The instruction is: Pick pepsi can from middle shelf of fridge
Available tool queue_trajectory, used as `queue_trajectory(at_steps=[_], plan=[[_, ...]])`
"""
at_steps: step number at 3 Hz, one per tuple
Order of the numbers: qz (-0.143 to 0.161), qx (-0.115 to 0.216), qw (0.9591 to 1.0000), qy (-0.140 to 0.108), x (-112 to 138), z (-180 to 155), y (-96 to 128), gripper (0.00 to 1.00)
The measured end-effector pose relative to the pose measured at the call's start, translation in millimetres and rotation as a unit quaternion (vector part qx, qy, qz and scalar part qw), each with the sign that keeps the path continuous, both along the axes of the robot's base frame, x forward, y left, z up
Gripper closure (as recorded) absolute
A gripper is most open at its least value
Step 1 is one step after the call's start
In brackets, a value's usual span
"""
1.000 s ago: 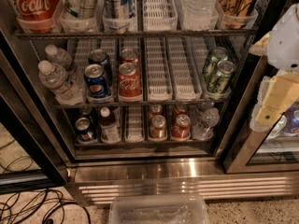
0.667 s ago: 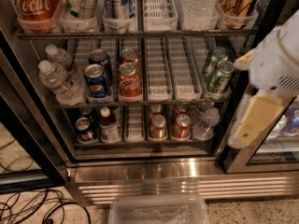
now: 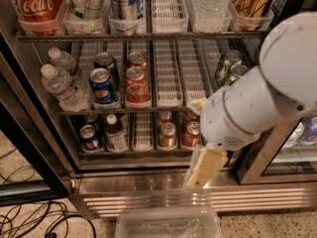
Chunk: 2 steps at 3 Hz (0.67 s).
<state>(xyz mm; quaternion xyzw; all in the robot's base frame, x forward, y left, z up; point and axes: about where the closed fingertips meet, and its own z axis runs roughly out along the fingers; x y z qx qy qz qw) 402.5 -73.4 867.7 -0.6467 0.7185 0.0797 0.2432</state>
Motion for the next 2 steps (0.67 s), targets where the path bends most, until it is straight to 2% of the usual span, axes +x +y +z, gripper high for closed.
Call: queue_trajectory(at_steps=[1, 2], plan=[[0.05, 0.034, 0.9982, -0.002, -13.3, -7.4, 34.6, 0.0], [0.057, 0.038, 0.9976, -0.004, -14.7, -5.8, 38.1, 0.0]])
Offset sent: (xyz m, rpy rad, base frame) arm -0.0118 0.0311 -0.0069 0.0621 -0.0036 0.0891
